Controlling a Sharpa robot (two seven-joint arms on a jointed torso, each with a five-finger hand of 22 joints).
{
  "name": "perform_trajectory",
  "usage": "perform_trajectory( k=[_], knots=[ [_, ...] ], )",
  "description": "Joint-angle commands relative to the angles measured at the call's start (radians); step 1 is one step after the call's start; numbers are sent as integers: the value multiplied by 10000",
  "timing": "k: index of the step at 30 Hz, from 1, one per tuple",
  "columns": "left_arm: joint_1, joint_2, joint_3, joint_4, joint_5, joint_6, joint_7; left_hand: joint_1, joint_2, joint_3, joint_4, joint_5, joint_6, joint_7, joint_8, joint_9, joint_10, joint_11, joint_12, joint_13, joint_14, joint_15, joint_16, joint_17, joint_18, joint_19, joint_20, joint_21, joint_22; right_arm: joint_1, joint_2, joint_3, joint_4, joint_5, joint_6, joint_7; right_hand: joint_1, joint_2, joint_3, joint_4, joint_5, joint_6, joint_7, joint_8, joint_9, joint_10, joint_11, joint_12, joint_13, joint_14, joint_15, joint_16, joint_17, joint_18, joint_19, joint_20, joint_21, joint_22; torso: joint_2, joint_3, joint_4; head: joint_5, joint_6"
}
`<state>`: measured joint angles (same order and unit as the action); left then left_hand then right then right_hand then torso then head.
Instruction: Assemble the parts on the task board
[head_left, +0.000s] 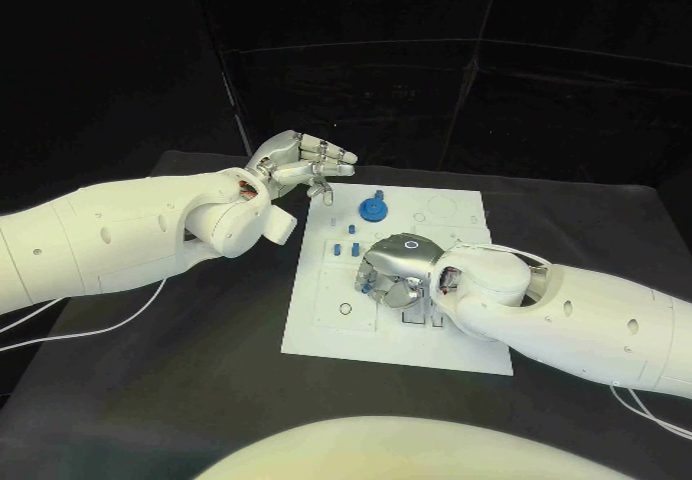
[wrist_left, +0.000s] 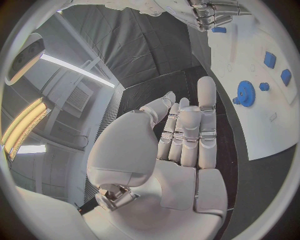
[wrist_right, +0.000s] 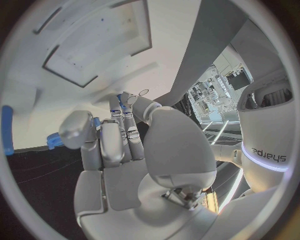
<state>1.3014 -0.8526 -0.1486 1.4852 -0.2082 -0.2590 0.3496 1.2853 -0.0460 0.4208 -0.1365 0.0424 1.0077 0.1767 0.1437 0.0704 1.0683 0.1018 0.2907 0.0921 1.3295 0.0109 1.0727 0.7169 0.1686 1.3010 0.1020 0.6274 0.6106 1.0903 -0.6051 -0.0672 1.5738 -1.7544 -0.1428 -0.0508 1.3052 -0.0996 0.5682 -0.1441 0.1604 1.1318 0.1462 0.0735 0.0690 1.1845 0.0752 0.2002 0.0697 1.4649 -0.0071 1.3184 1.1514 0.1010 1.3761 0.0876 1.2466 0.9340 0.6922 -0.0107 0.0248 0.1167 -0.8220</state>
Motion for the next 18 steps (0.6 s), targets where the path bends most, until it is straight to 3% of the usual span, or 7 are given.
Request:
perform_trajectory(
  k=[1,12,18],
  knots=[
    [13,11,3,0,13,127,18,25,32,6,37,53,-74,21,-56,-16,-98,-1,33,15,-65,-17,-17,-9,103,-65,-7,-63,-16,-18,-36,-58,0,35,282,-43,-82,-18,-91,-2,76,-16,34,-15,0,-56,2,-63,-7,313,-55,-34,-19,109,-58,5,-15,-5,-4,7,9,-4,-1],
    [12,35,2,-24,13,145,4,28,33,6,36,53,-82,24,-58,-17,-110,2,37,16,-67,-15,-10,-3,104,-67,-5,-67,-18,-19,-56,-74,-31,127,24,-13,-170,-83,-229,50,113,-101,52,-64,-14,-140,19,-118,-24,307,-41,-42,-40,118,-85,9,-44,-56,-5,2,1,1,43],
    [12,42,2,-32,13,156,-13,28,33,6,36,53,-82,24,-58,-17,-110,2,37,16,-67,-15,-10,-3,104,-67,-5,-67,-18,-18,-63,-76,-78,251,-248,108,-271,-294,-326,96,121,-967,294,-136,-66,-1193,332,-643,-89,205,196,-272,-391,161,-257,200,-279,-440,0,2,-7,-9,62]
  ],
)
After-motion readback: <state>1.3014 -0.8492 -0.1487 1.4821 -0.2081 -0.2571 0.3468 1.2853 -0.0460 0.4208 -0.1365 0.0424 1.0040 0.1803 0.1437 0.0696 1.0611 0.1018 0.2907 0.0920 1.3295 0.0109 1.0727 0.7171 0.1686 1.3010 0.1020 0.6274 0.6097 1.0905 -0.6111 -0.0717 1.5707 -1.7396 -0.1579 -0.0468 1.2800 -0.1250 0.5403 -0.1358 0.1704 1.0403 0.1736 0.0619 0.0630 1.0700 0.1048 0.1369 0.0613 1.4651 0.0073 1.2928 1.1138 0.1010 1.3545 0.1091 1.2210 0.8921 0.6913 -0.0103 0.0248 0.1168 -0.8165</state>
